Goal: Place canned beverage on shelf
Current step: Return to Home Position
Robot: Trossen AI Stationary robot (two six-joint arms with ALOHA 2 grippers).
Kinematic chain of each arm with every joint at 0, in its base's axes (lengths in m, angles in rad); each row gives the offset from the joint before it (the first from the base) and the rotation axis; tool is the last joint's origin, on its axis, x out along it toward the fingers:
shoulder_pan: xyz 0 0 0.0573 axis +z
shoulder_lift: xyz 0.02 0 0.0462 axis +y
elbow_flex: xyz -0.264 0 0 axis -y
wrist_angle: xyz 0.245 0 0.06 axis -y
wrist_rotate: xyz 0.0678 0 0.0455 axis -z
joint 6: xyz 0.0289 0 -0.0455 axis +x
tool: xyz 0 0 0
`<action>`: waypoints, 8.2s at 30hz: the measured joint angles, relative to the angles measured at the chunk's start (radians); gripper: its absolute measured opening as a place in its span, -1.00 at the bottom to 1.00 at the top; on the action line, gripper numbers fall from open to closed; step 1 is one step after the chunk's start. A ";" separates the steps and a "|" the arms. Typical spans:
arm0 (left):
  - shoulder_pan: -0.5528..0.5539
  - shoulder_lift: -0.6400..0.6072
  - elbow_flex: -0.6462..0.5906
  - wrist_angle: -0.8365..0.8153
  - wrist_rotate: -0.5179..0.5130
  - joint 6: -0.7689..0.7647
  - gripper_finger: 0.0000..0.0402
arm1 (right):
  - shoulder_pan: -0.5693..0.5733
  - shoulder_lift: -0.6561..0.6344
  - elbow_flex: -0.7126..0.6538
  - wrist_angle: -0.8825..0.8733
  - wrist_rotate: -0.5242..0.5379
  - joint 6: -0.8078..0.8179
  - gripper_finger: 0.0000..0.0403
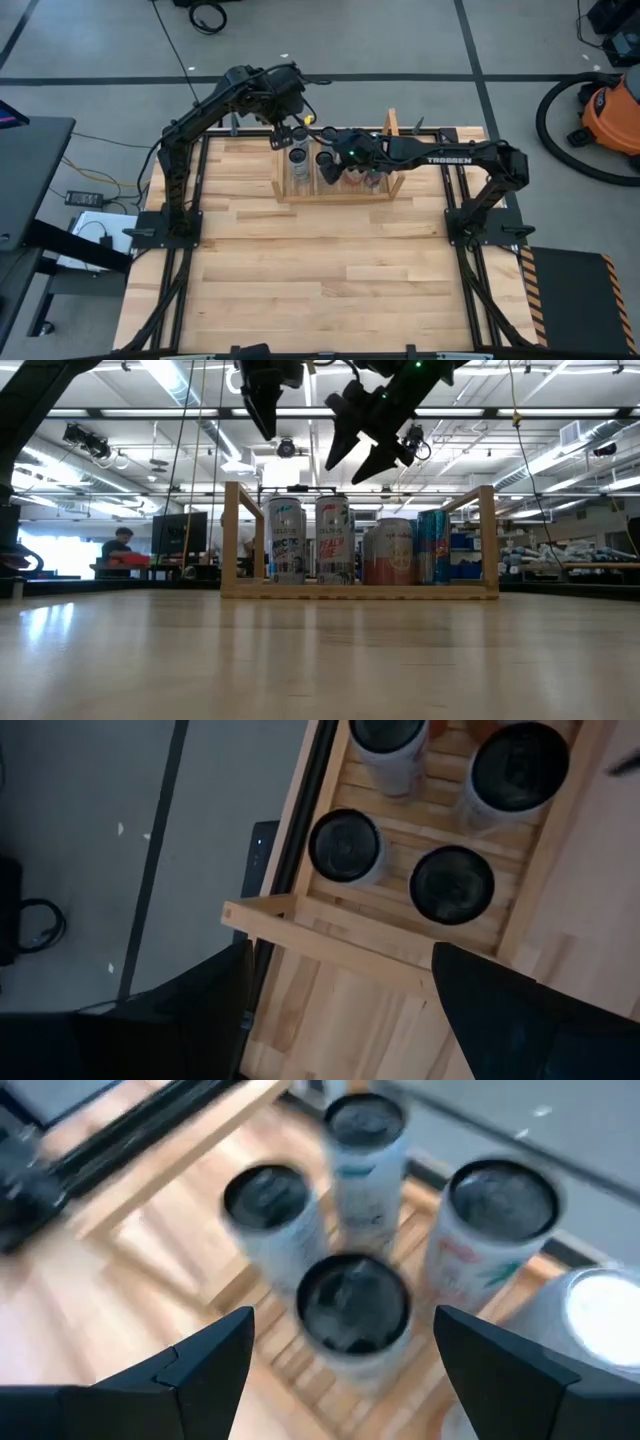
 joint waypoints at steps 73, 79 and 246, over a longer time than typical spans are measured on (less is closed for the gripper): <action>-0.844 -0.650 -0.605 0.058 -0.447 -0.860 0.54 | 0.636 -0.805 -0.841 0.594 0.153 -0.422 0.58; -0.934 -0.823 -1.013 0.318 -0.456 -0.909 0.54 | 0.657 -0.805 -0.841 0.593 0.153 -0.416 0.58; -0.642 -1.945 -2.350 1.671 -0.055 -0.568 0.54 | 0.303 -1.623 -1.336 1.112 -0.333 -0.433 0.58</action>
